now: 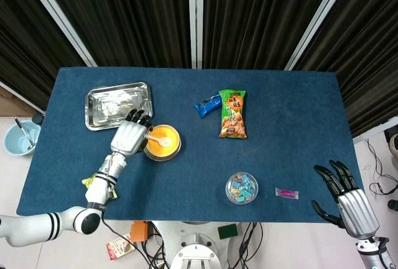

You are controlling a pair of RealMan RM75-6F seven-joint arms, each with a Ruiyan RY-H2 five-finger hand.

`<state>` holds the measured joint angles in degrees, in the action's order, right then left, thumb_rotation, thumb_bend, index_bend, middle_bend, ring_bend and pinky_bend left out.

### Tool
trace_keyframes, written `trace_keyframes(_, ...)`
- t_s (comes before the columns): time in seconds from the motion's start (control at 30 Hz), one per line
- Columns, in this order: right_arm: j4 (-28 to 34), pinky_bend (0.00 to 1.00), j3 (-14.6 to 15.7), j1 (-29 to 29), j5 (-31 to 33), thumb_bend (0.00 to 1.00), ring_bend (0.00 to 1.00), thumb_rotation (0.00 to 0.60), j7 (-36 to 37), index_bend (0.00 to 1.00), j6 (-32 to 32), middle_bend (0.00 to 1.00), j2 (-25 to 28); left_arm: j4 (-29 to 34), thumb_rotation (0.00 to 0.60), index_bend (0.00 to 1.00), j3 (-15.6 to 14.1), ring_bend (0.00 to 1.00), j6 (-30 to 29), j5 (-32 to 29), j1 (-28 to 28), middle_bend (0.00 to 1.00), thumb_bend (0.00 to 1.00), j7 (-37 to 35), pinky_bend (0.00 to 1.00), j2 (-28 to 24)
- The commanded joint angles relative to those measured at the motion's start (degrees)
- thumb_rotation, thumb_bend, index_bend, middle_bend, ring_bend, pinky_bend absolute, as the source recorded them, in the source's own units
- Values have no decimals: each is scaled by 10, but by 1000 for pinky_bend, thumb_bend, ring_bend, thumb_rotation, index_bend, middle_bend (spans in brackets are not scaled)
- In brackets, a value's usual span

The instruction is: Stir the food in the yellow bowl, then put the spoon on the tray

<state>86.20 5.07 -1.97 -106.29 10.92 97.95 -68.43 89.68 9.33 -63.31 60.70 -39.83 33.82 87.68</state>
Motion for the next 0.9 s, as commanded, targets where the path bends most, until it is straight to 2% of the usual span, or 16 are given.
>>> trace_keyframes(0.03, -4, 67, 0, 0, 3, 302, 0, 600, 4, 120, -2, 139, -3, -5, 600, 413, 0, 92, 5, -9, -5, 230, 361, 10, 115, 6)
trace_keyframes(0.37, -11, 67, -4, -5, 9, 302, 0, 600, 13, 120, -9, 139, -4, -35, 600, 448, 4, 92, 17, -39, -22, 231, 343, 31, 114, 37)
trace_keyframes(0.9, -18, 68, -7, -8, 17, 301, 0, 600, 23, 120, -15, 139, -6, -71, 600, 492, 4, 92, 12, -44, -26, 245, 345, 28, 116, 62)
